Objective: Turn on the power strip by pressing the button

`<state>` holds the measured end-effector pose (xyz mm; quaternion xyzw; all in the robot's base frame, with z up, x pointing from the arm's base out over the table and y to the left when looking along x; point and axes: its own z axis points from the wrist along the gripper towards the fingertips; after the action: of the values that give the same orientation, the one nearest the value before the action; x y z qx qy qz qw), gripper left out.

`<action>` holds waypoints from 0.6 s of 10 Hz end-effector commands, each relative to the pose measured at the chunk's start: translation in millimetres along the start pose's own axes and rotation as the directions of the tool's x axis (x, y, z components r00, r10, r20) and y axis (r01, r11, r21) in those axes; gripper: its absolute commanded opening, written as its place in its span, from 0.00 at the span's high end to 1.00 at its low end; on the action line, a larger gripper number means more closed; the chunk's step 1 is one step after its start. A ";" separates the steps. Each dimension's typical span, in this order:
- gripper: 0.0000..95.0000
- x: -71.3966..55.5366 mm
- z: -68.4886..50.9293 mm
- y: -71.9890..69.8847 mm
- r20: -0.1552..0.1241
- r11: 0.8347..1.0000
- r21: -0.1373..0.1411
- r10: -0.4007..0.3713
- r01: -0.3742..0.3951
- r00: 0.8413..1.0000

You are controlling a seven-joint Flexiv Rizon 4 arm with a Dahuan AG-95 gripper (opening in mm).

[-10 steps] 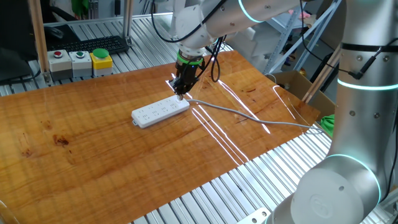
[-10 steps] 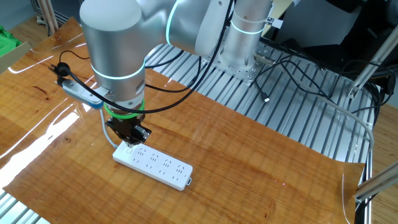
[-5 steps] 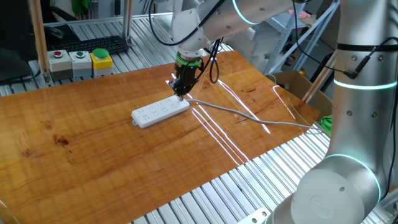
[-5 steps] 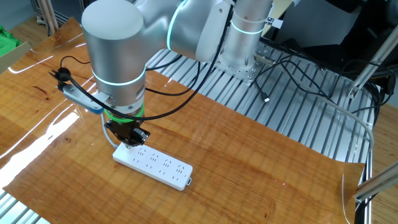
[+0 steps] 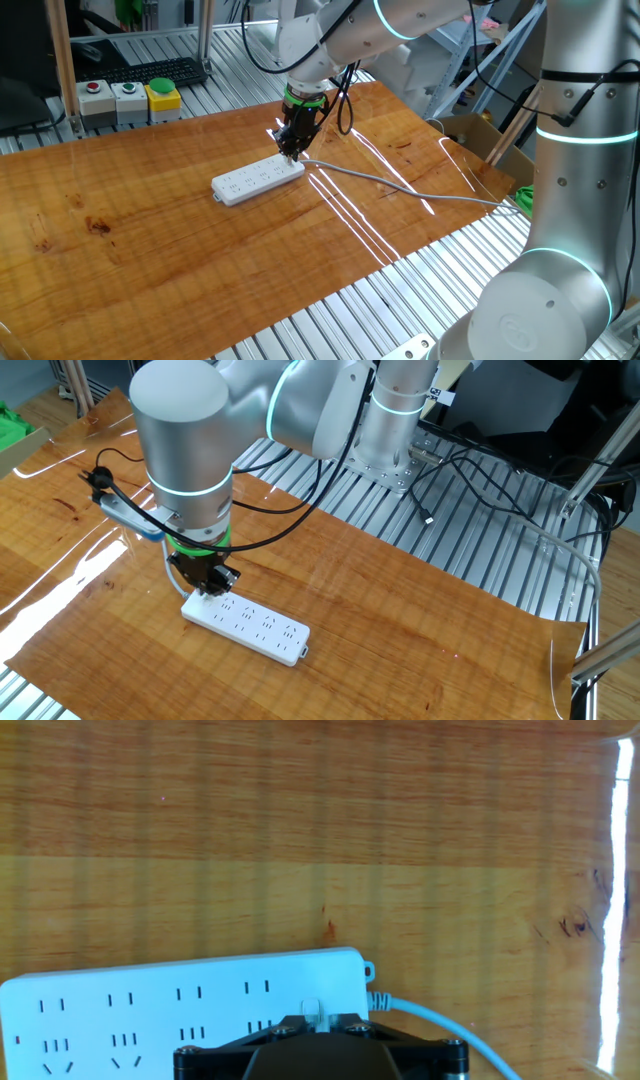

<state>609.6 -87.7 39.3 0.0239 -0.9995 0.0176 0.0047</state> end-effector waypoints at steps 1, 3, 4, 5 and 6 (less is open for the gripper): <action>0.80 0.0 -0.1 -0.4 0.000 1.000 -0.001 -0.005 0.005 1.000; 0.80 -1.2 -0.9 -5.7 0.003 1.000 -0.001 -0.018 0.018 1.000; 0.80 -1.5 -1.0 -7.8 0.007 1.000 -0.001 -0.021 0.021 1.000; 0.80 -1.6 -0.9 -8.1 0.006 1.000 -0.003 -0.015 0.015 1.000; 0.80 -1.8 -0.6 -8.0 0.005 1.000 -0.005 -0.015 0.015 1.000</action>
<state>611.0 -95.3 39.6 0.0316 -0.9994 0.0158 0.0018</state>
